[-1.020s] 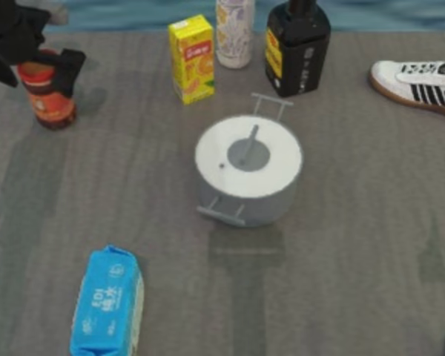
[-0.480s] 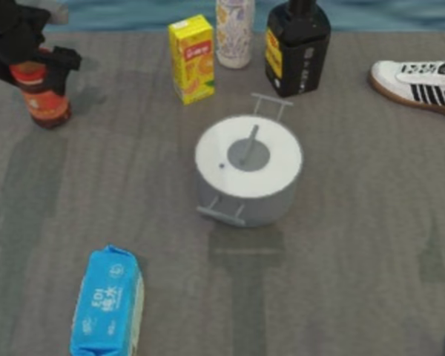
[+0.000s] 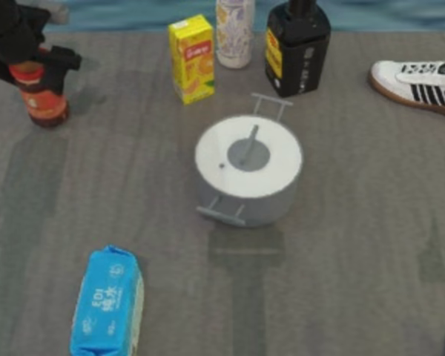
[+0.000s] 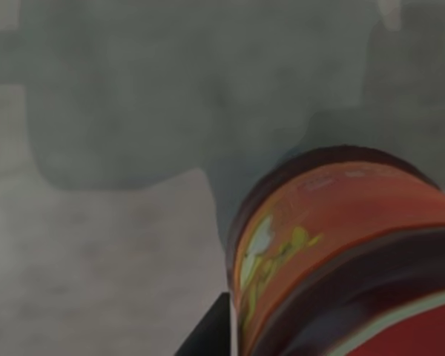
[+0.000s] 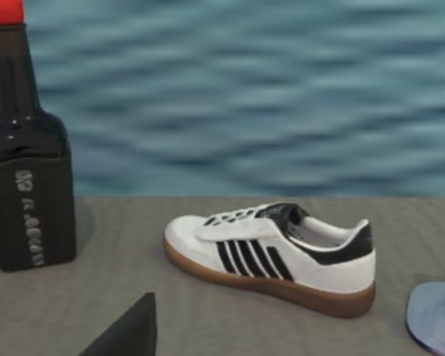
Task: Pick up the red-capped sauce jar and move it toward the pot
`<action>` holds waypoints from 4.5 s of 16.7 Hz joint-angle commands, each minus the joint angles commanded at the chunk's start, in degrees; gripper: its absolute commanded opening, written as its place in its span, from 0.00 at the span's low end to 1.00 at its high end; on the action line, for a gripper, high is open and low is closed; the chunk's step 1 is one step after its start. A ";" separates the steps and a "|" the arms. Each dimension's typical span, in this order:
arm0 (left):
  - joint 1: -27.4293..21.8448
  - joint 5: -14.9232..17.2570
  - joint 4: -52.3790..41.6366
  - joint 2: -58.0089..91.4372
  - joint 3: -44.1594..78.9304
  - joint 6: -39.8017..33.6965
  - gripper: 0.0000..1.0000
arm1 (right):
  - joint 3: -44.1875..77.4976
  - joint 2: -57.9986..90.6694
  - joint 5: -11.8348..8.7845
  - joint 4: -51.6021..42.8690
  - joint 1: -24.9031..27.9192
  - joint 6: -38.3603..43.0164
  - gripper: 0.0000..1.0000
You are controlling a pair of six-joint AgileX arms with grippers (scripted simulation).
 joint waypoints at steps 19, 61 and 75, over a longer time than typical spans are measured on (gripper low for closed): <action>1.39 -0.29 0.93 -26.03 -27.03 0.20 0.00 | 0.00 0.00 0.00 0.00 0.00 0.00 1.00; -17.42 -8.05 25.08 -33.66 -58.76 -34.36 0.08 | 0.00 0.00 0.00 0.00 0.00 0.00 1.00; -17.42 -8.05 25.08 -33.66 -58.76 -34.36 1.00 | 0.00 0.00 0.00 0.00 0.00 0.00 1.00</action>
